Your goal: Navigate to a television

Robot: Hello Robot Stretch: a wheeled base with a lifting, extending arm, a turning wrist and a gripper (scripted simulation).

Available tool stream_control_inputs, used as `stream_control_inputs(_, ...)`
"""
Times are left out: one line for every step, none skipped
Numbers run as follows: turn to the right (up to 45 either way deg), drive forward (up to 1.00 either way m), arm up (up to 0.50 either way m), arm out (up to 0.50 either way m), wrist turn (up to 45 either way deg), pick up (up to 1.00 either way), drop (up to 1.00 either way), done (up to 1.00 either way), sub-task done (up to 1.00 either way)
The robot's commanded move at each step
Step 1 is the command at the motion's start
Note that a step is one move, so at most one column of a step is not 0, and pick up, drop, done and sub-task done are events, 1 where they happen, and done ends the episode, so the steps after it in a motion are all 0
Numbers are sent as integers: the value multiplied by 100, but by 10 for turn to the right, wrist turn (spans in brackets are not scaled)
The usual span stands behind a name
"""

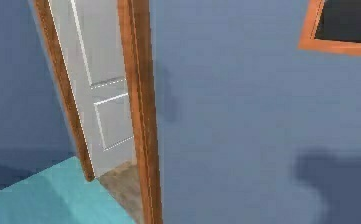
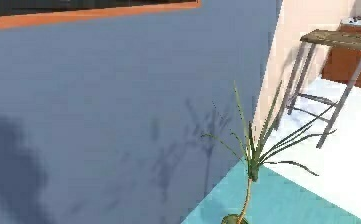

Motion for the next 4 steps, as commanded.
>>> stream_control_inputs(-450,0,0,0,0,0,0,0,0)
stream_control_inputs(0,75,0,0,0,0,0,0,0)
stream_control_inputs(210,0,0,0,0,0,0,0,0)
stream_control_inputs(30,0,0,0,0,0,0,0,0)
